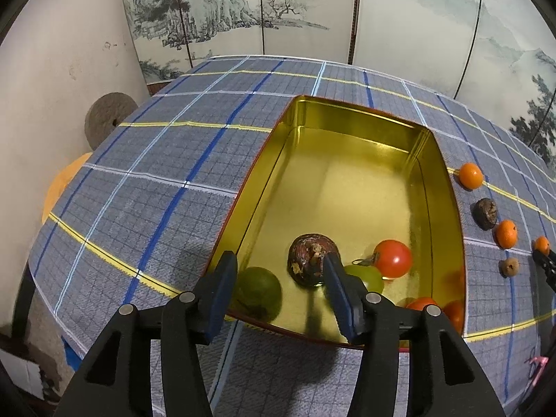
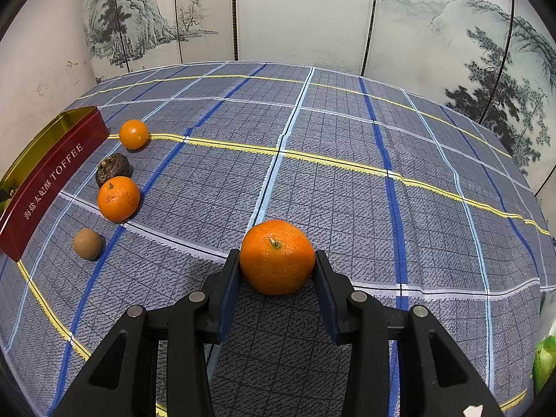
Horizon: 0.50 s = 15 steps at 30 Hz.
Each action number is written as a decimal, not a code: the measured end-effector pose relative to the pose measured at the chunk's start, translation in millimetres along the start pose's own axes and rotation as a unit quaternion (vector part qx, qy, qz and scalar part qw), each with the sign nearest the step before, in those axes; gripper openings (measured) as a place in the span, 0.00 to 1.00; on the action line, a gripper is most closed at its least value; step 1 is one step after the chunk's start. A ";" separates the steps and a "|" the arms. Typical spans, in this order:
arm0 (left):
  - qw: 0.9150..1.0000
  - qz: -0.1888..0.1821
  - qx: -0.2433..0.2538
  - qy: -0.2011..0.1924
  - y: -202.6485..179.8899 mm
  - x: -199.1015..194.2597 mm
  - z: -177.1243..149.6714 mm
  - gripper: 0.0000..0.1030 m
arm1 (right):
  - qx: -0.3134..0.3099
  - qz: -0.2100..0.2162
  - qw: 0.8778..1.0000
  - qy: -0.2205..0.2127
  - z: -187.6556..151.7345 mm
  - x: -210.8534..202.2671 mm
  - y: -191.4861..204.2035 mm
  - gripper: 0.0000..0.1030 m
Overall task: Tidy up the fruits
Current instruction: 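Lift the open left tool away from the tin box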
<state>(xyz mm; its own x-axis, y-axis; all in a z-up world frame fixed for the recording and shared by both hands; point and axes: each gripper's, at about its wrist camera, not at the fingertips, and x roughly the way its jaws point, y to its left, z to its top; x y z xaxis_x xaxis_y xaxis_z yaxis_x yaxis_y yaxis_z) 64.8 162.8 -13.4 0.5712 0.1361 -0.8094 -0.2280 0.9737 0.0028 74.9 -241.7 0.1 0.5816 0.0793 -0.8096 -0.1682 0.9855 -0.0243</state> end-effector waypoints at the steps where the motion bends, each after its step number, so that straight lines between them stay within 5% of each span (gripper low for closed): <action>1: 1.000 0.000 0.000 -0.002 -0.9 -2.5 0.1 0.52 | 0.000 0.000 1.000 0.000 -0.1 0.0 -0.4 0.37; 15: 0.999 -0.001 0.015 -0.046 -17.8 -34.4 -17.7 0.60 | -0.003 -0.001 1.000 -0.001 -0.6 0.0 0.4 0.36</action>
<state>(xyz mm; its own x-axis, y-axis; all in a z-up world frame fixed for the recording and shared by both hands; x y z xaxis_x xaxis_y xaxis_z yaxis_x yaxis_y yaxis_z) 35.2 137.5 4.0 0.6424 0.1495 -0.7517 -0.2045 0.9787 0.0199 74.4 -241.4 -0.3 0.5828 0.0783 -0.8088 -0.1722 0.9847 -0.0287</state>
